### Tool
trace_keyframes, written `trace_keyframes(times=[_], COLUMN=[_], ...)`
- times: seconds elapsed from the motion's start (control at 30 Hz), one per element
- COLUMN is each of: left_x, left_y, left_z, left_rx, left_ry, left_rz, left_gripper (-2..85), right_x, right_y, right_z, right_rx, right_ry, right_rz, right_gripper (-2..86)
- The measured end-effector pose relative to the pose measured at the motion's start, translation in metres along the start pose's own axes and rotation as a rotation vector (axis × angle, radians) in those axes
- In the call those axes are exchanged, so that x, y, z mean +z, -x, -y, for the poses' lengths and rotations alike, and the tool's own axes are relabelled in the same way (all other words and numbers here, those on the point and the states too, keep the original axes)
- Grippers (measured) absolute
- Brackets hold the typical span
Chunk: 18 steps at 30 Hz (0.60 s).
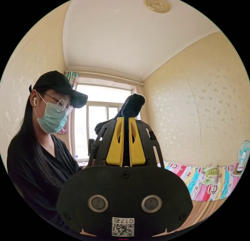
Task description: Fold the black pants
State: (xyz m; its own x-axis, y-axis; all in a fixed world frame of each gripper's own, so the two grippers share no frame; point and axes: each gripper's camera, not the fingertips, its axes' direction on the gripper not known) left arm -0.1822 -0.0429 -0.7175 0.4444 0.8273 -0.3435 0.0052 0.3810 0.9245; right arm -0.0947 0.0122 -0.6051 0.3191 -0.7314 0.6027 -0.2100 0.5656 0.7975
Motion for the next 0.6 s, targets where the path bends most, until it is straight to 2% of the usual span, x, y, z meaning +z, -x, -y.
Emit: trace_keyframes(times=[0.07,0.13,0.2,0.3,0.4,0.47,0.5,0.57,0.6], left_x=[-0.009,-0.006,0.007,0.060,0.150,0.237,0.257,0.307,0.311], left_y=[-0.002,0.003,0.011,0.050,0.123,0.199,0.220,0.295,0.309], left_z=[0.040,0.064,0.078,0.084,0.066,0.035,0.022,-0.043,-0.063], left_rx=[0.017,0.015,0.021,-0.056,-0.205,-0.301,-0.327,-0.495,-0.533], left_ry=[-0.072,-0.100,-0.107,-0.013,0.146,0.281,0.323,0.557,0.605], left_rz=[-0.055,-0.083,-0.026,0.032,0.112,0.223,0.247,0.353,0.374], left_gripper=[4.9,4.9,4.9,4.8,5.1,6.0,6.2,6.6,6.6], right_x=[0.007,0.017,0.031,0.080,0.159,0.236,0.250,0.276,0.276], right_y=[0.000,-0.012,-0.030,-0.095,-0.213,-0.338,-0.367,-0.449,-0.461], right_z=[0.032,0.050,0.064,0.081,0.066,0.019,0.000,-0.083,-0.105], right_rx=[-0.013,0.017,0.061,0.179,0.251,0.282,0.305,0.430,0.437], right_ry=[-0.044,-0.077,-0.083,0.078,0.254,0.434,0.496,0.764,0.806], right_rz=[-0.095,-0.089,-0.117,-0.374,-0.658,-0.868,-0.905,-1.005,-1.010], right_gripper=[2.9,2.9,2.9,2.8,2.7,2.5,2.4,1.9,1.7])
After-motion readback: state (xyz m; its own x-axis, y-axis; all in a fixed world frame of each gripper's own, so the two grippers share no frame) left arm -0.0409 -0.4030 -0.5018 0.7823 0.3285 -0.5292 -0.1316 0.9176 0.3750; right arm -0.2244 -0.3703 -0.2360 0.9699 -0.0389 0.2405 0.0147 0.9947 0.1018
